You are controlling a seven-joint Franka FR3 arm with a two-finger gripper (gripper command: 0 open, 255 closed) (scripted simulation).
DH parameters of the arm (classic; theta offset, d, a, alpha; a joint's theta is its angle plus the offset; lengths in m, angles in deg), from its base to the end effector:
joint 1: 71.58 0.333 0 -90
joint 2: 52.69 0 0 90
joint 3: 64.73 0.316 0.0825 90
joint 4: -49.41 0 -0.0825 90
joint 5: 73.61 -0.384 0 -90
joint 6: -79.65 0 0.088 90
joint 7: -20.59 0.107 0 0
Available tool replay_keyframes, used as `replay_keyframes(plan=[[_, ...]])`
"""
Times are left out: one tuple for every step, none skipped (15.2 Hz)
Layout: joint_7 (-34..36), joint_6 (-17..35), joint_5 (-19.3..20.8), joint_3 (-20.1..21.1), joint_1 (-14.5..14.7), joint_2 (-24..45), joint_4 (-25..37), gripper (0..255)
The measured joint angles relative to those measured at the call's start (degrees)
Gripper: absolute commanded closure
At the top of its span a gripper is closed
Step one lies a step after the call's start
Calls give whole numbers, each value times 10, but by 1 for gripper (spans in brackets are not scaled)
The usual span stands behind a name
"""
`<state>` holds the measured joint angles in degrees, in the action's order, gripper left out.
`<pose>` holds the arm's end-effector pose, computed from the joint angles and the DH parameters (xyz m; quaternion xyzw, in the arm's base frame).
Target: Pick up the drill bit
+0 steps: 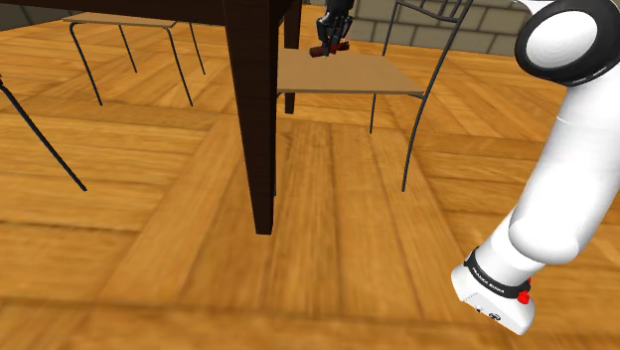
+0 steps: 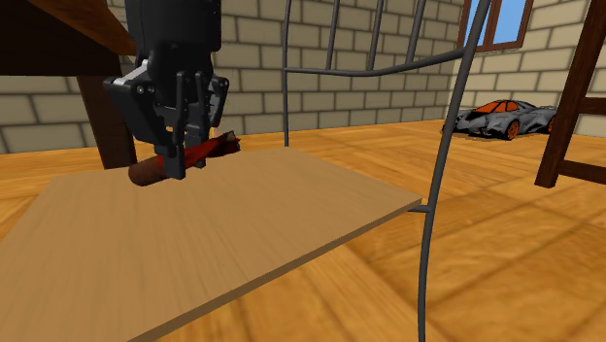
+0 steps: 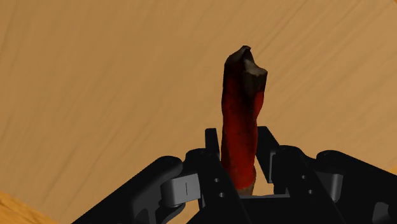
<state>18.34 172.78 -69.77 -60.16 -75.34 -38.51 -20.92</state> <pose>0.6346 -0.0055 0.6459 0.9966 0.0240 0.0751 0.0248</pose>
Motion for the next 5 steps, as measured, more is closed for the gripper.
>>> replay_keyframes(plan=[[0,-12,1,0,1,6,18,255],[0,-22,1,0,1,10,32,255],[-1,-32,1,0,1,15,47,255],[0,-42,2,1,3,17,59,255],[0,-49,2,1,3,21,70,255]])
